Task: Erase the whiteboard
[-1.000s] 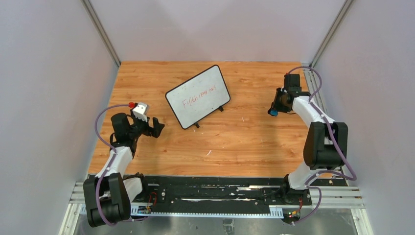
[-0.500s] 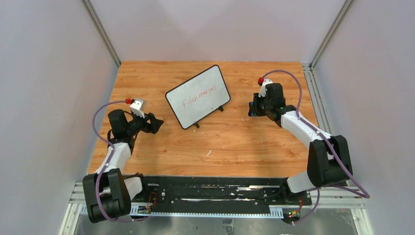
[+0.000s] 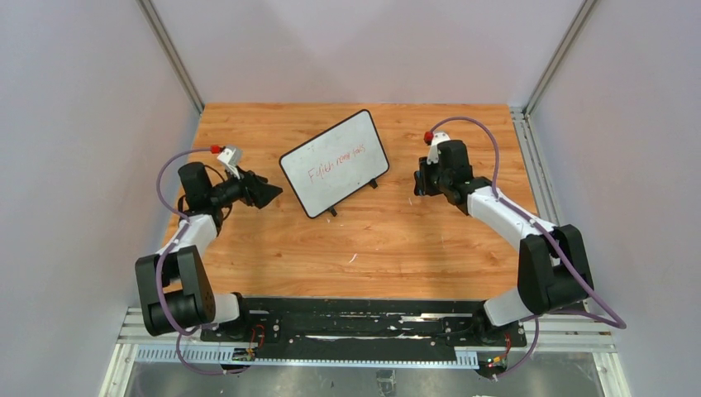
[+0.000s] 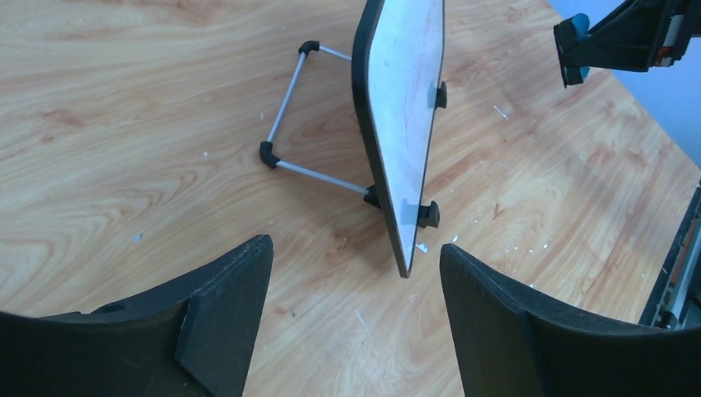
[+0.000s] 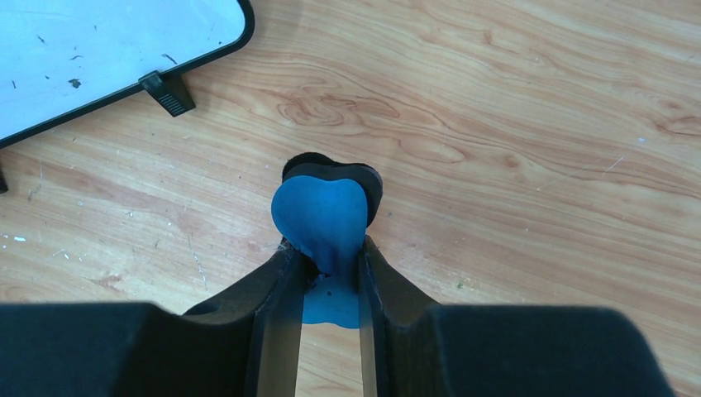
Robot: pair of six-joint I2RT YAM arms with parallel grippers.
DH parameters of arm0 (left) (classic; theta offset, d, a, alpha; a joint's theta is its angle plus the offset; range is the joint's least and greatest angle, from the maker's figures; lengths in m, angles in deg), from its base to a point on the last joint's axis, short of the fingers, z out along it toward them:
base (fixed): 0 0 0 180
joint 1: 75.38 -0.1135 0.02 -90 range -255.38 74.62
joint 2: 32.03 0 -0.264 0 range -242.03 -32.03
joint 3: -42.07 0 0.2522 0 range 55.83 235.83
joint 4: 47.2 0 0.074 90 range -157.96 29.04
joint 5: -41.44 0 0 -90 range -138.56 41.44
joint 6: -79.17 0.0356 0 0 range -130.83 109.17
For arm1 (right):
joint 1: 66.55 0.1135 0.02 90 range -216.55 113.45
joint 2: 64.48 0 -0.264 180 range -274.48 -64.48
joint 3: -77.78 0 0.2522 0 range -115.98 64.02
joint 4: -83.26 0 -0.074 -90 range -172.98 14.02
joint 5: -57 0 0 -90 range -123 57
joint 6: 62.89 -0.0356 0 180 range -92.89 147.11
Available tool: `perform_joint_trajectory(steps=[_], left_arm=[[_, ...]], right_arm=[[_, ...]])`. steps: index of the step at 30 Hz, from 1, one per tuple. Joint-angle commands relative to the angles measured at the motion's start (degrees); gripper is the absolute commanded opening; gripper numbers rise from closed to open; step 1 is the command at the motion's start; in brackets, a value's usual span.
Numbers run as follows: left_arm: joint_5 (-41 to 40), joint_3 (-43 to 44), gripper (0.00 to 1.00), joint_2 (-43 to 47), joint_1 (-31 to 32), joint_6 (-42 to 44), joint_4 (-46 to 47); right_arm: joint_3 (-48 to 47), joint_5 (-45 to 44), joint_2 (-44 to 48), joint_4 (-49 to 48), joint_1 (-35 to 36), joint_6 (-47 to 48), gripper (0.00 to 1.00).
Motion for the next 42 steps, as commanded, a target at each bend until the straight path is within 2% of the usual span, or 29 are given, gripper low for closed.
perform_joint_trajectory(steps=[1, 6, 20, 42], left_arm=[[1.0, 2.5, 0.78, -1.2, 2.3, -2.9, 4.6], [-0.2, 3.9, 0.78, -3.2, 4.4, -3.1, 5.5], [0.0, 7.5, 0.69, -11.6, 4.8, -6.3, 11.3], [-0.4, 10.6, 0.63, -14.7, 7.9, -9.0, 13.0]], right_arm=[[-2.5, -2.2, -0.2, 0.0, 1.7, 1.5, 0.01], [-2.5, -2.1, 0.3, -0.1, 2.2, 1.9, 0.01], [-2.3, -2.5, 0.5, -0.2, 2.5, 2.5, 0.01], [-4.3, -2.8, -2.1, 0.7, 2.5, 2.5, 0.01]])
